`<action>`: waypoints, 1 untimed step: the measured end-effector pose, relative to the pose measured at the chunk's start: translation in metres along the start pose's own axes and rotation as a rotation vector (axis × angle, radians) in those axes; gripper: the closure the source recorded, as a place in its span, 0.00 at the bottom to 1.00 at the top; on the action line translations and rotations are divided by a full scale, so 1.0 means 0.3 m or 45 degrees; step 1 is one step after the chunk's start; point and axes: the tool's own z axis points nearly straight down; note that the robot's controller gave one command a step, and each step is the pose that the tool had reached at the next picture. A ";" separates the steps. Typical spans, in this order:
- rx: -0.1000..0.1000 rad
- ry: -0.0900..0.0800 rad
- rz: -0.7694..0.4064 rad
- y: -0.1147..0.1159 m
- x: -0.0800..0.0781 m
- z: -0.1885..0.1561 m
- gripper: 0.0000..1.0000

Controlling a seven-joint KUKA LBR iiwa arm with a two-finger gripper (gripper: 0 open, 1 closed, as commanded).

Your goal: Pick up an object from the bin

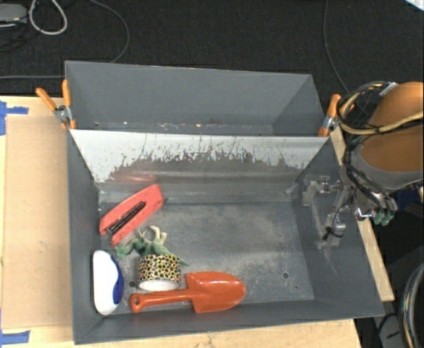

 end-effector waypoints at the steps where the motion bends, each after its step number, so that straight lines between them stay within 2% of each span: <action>1: 0.000 0.000 0.000 0.000 0.000 0.000 0.00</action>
Offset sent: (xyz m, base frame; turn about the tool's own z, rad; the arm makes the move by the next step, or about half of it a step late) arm 0.0042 0.0447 -0.0599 0.1837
